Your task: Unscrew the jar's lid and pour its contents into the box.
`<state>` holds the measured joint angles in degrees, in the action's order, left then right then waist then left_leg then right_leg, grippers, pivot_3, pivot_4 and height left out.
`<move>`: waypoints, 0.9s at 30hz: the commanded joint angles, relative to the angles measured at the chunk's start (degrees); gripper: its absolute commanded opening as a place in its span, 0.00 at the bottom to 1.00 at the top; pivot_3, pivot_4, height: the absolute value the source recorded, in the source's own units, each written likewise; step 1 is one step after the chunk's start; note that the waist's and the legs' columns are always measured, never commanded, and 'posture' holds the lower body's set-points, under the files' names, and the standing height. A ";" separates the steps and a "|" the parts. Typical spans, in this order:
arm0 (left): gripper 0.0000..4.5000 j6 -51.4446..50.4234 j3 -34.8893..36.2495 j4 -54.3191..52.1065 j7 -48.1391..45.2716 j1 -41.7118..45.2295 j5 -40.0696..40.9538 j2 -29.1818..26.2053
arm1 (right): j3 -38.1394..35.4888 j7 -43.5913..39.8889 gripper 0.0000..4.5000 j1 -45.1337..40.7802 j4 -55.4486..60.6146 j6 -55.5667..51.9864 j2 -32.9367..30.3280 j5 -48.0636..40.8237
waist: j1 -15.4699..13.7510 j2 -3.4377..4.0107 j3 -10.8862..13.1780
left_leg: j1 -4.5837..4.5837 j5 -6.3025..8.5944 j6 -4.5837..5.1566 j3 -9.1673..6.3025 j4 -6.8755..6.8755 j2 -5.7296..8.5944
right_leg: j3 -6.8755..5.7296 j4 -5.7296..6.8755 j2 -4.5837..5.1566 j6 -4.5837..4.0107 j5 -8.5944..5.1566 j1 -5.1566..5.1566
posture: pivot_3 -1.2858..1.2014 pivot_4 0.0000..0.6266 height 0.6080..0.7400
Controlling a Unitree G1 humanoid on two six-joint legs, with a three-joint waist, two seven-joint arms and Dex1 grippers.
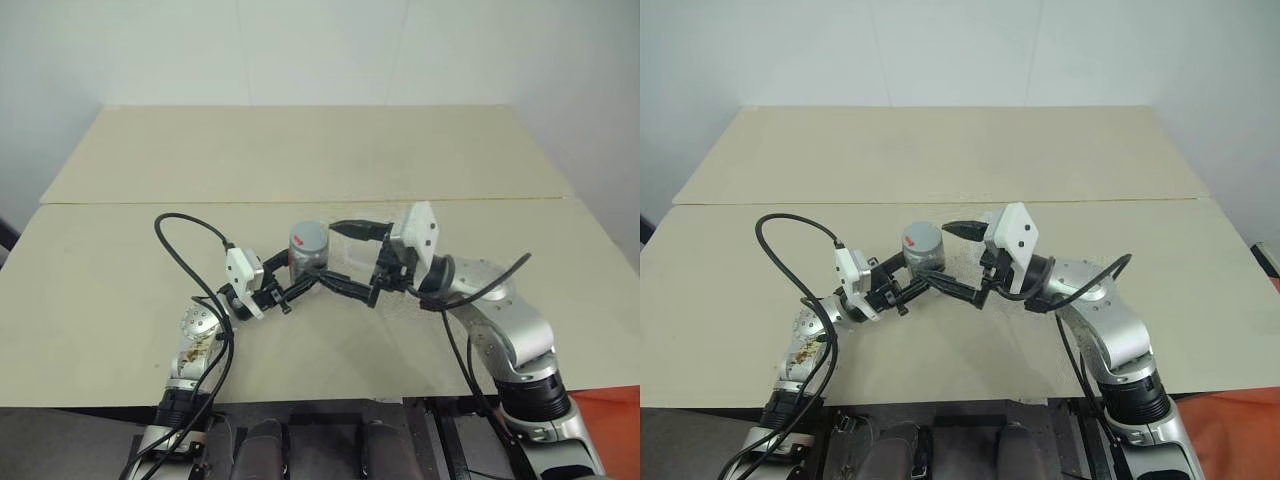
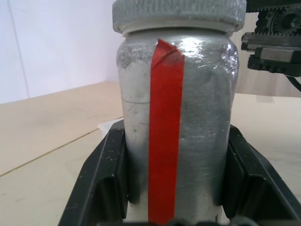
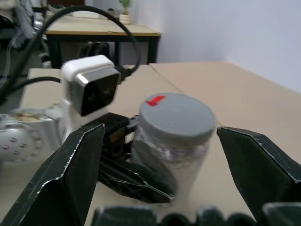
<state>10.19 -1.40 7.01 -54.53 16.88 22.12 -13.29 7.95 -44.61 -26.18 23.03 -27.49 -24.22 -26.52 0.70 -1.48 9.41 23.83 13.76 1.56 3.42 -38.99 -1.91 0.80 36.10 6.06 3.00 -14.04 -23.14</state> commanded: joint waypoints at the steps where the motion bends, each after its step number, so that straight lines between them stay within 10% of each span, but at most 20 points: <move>1: 0.46 1.69 -0.47 -1.38 -0.25 0.41 0.06 0.21 | -0.92 2.50 0.99 -3.62 0.67 -3.37 1.45 -1.96 | 0.04 0.00 0.00 | 0.00 0.00 0.00 0.00 0.00 0.00 | 0.00 0.01 0.00 0.00 0.00 -0.01 | 0.52 0.24 1.00; 23: 0.46 1.89 -0.87 -1.56 0.15 0.36 0.09 0.97 | 0.51 3.84 0.99 -7.13 -3.49 -4.75 3.05 0.16 | -0.03 0.00 0.00 | 0.01 0.00 0.00 0.00 0.00 0.00 | -0.01 -0.01 0.00 0.00 0.00 -0.01 | 0.52 0.24 1.00; 27: 0.46 1.92 -0.87 -1.32 0.07 0.58 0.12 1.00 | 0.47 3.62 0.72 -6.79 -3.12 -5.29 3.11 -0.14 | -0.03 0.00 0.00 | 0.01 0.00 0.00 0.00 0.00 0.00 | 0.00 -0.01 0.01 0.00 0.00 -0.01 | 0.52 0.24 1.00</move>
<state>10.21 -2.24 7.03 -54.26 16.86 22.07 -12.49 9.06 -41.19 -32.50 18.37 -32.66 -20.95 -26.19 0.67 -1.48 9.41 23.84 13.76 1.57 3.42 -38.99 -1.91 0.80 36.10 6.07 3.01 -14.04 -23.15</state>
